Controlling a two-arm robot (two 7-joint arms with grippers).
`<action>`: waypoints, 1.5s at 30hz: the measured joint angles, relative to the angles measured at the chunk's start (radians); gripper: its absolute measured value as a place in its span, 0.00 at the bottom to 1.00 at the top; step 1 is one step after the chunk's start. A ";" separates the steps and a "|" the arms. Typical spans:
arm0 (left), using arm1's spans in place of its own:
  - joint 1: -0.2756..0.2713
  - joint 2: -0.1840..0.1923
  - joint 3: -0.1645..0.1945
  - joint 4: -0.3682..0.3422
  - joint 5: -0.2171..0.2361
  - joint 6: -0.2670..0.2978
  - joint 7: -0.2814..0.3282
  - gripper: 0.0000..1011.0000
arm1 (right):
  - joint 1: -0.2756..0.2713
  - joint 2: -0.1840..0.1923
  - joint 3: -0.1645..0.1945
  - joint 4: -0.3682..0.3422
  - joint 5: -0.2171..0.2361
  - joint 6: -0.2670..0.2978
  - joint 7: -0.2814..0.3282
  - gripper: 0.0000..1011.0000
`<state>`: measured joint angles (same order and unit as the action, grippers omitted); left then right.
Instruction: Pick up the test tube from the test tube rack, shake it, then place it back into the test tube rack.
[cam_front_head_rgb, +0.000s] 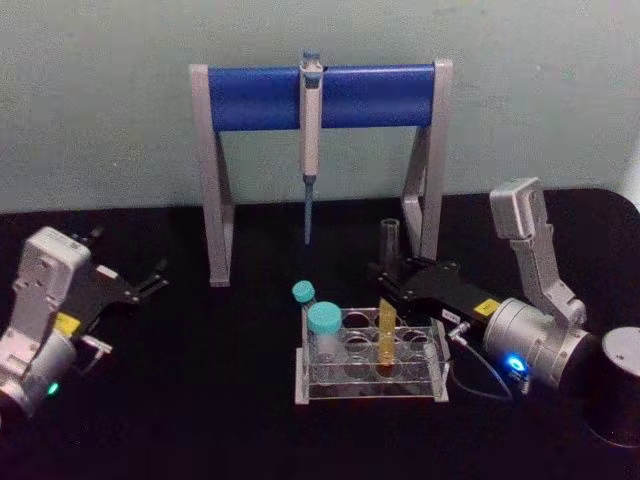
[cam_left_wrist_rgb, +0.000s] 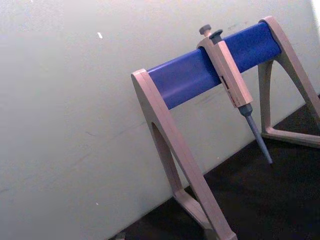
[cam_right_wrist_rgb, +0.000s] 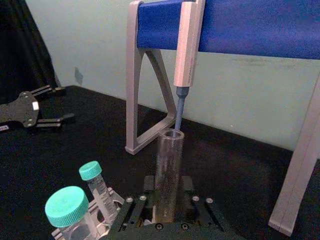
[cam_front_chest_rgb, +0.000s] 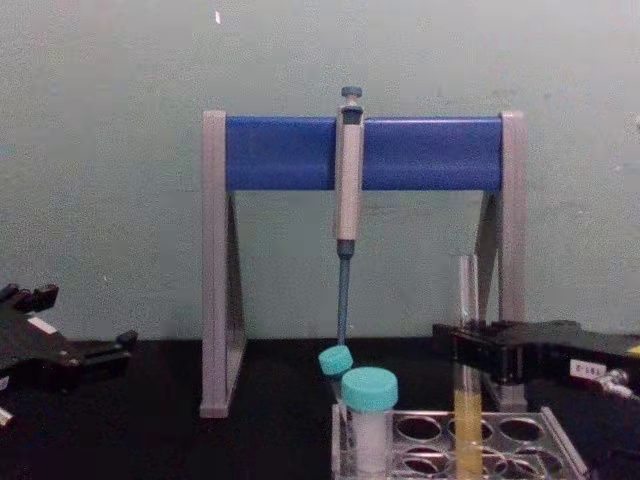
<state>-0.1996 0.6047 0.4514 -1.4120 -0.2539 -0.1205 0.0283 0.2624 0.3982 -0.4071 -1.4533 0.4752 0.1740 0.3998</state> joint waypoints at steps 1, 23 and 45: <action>0.000 0.000 0.000 0.000 0.000 0.000 0.000 1.00 | 0.000 0.000 0.000 0.000 0.000 0.000 0.000 0.32; 0.000 0.000 0.000 0.000 0.000 0.000 0.000 1.00 | -0.004 0.001 0.001 0.000 0.001 -0.013 0.004 0.23; 0.000 0.000 0.000 0.000 0.000 0.000 0.000 1.00 | -0.038 0.018 -0.003 -0.017 -0.025 -0.124 0.027 0.23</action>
<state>-0.1995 0.6047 0.4514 -1.4120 -0.2539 -0.1205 0.0283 0.2242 0.4160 -0.4103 -1.4704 0.4504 0.0505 0.4272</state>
